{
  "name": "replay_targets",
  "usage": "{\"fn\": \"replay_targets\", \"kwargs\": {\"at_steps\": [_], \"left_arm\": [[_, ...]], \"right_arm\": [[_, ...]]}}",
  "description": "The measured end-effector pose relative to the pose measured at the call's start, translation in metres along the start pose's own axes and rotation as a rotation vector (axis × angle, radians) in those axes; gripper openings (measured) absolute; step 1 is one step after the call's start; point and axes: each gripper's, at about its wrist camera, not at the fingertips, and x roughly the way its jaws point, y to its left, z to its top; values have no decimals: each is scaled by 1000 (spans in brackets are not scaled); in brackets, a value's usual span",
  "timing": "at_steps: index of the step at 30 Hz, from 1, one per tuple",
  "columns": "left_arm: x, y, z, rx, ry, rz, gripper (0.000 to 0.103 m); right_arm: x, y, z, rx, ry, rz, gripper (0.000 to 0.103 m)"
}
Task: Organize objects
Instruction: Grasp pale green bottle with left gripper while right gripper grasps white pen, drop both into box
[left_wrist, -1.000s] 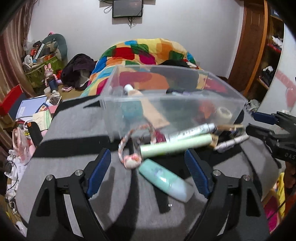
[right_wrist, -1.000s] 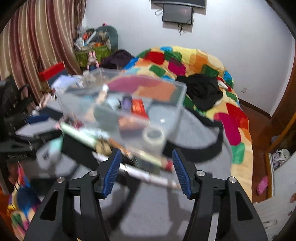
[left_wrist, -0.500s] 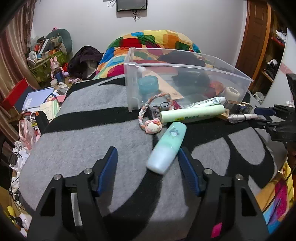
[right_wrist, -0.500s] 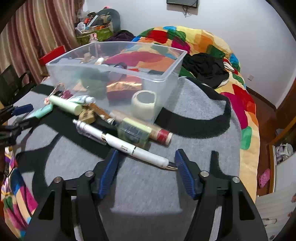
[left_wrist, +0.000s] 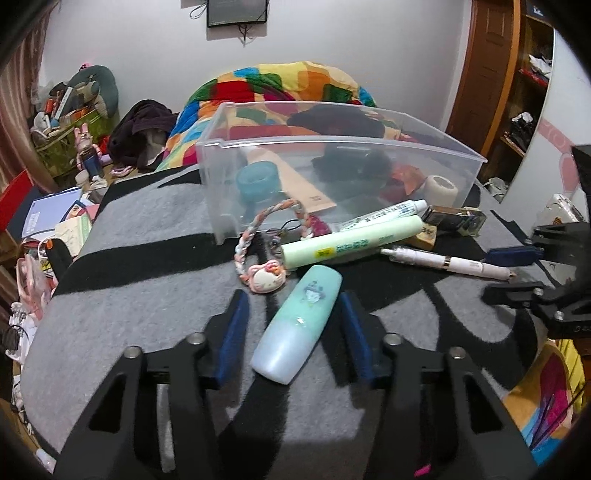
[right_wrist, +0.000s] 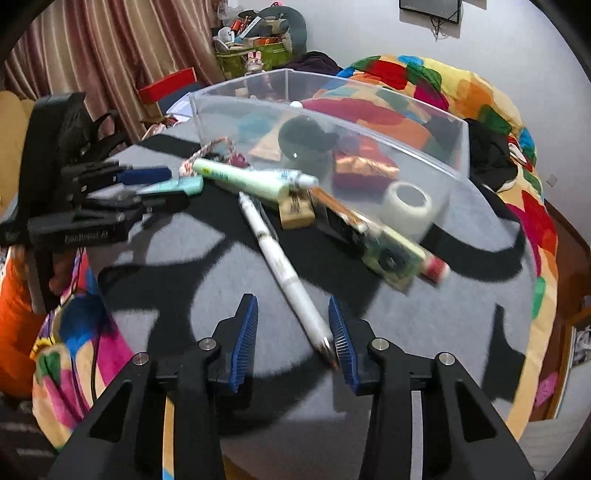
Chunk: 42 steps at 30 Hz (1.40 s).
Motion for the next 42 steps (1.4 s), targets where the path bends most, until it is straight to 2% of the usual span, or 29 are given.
{"fn": "replay_targets", "kwargs": {"at_steps": [3, 6, 12, 20, 32, 37, 42], "left_arm": [[-2, 0, -3, 1, -11, -6, 35], [-6, -2, -6, 12, -17, -23, 25], [-16, -18, -14, 45, -37, -44, 25], [-41, -21, 0, 21, -116, -72, 25], [-63, -13, 35, -3, -232, -59, 25], [-57, -7, 54, -21, -251, -53, 25], [-38, -3, 74, -23, -229, -44, 25]], "right_arm": [[8, 1, 9, 9, -12, 0, 36], [13, 8, 12, 3, -35, -11, 21], [5, 20, 6, 26, -56, 8, 10], [-32, 31, 4, 52, -164, 12, 10], [-71, 16, 41, 139, -351, -3, 10], [-63, 0, 59, 194, -357, -45, 10], [-39, -17, 78, 236, -320, -103, 10]]}}
